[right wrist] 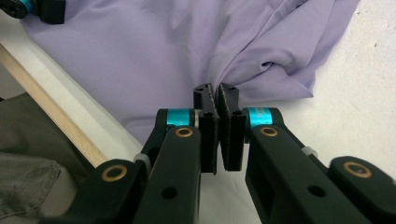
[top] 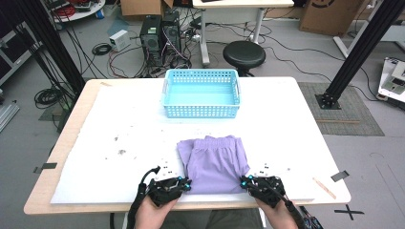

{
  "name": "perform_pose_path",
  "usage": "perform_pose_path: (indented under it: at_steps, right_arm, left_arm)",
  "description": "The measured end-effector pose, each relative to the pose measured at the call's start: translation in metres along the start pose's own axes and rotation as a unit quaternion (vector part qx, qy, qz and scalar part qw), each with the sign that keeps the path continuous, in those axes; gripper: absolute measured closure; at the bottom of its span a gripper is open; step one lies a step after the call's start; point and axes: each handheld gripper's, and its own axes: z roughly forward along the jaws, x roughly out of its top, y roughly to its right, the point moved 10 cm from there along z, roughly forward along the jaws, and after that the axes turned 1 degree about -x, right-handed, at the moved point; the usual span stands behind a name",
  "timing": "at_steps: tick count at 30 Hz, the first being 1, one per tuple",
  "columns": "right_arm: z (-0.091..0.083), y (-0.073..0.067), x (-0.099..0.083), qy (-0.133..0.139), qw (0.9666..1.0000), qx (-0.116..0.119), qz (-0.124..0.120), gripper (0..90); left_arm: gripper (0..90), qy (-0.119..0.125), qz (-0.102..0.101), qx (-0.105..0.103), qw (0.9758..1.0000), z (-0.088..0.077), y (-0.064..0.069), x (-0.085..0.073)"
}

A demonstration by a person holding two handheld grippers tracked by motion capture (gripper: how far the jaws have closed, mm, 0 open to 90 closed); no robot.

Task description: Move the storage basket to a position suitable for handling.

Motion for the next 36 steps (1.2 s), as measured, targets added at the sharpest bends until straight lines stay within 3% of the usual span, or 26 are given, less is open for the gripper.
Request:
perform_pose_path:
  at_steps: [8,10,12,15,22,26,29,33,36]
  right_arm:
    - [-0.004,-0.004,-0.003,0.003,1.0000,-0.001,-0.006,85.1]
    - [-0.004,-0.002,-0.002,0.006,0.9999,-0.008,-0.003,69.8]
    - [-0.005,0.002,0.000,0.011,0.9999,-0.009,0.001,60.3]
    - [-0.011,0.012,0.009,0.032,0.9993,-0.018,0.007,53.0]
    - [-0.022,0.041,0.047,0.097,0.9944,-0.043,-0.001,46.1]
    - [-0.025,0.058,0.069,0.130,0.9901,-0.052,-0.004,45.9]
    - [-0.024,0.073,0.085,0.146,0.9872,-0.064,-0.004,45.7]
    - [-0.019,0.091,0.105,0.162,0.9840,-0.073,0.002,44.1]
    - [-0.011,0.102,0.120,0.166,0.9833,-0.074,0.012,40.5]
  left_arm:
    - [79.9,-0.002,0.004,0.000,1.0000,-0.002,0.001,-0.001]
    - [64.9,0.001,0.013,0.013,0.9998,-0.004,-0.002,0.000]
    - [48.9,0.009,0.005,0.024,0.9997,-0.008,-0.007,0.004]
    - [41.3,0.020,0.011,0.028,0.9993,-0.014,-0.015,0.011]
    - [35.1,0.062,0.048,0.043,0.9960,-0.027,-0.045,0.046]
    - [34.0,0.093,0.054,0.049,0.9930,-0.031,-0.066,0.069]
    - [33.0,0.108,0.051,0.063,0.9909,-0.034,-0.085,0.082]
    - [29.4,0.121,0.070,0.092,0.9858,-0.038,-0.106,0.098]
    - [28.8,0.126,0.065,0.086,0.9861,-0.037,-0.122,0.109]
